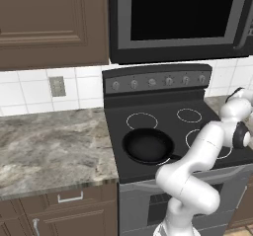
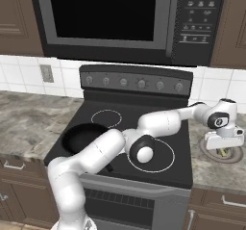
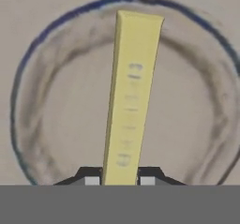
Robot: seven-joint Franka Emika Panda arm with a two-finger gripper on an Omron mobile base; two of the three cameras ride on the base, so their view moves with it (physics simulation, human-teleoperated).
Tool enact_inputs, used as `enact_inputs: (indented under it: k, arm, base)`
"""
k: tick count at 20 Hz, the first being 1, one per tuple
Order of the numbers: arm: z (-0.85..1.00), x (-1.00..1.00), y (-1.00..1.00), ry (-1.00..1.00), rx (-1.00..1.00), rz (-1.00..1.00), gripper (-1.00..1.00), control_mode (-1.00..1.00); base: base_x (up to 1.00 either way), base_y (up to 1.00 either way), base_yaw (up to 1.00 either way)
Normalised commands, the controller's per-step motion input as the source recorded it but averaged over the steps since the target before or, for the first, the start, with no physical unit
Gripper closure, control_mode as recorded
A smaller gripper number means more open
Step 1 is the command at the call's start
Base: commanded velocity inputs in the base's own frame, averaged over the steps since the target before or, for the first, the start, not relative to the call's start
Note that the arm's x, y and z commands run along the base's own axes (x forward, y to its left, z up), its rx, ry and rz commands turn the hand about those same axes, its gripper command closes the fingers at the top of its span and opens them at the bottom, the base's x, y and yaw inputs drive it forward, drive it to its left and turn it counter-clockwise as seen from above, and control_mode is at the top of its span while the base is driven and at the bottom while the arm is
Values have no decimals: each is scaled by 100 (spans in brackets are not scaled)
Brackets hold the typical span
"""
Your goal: Pick up the butter stick and place it in the pan. Then turn on the burner for the pan.
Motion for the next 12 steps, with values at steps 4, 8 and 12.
enact_inputs:
  k: [4, 8, 12]
  arm:
    - [-7, -1, 0, 0, 0, 0, 100, -100]
    - [0, -14, 0, -1, 0, 0, 100, -100]
    - [12, -28, 10, -4, 0, 0, 100, -100]
  base:
    - [0, 0, 0]
    - [0, 0, 0]
    - [0, 0, 0]
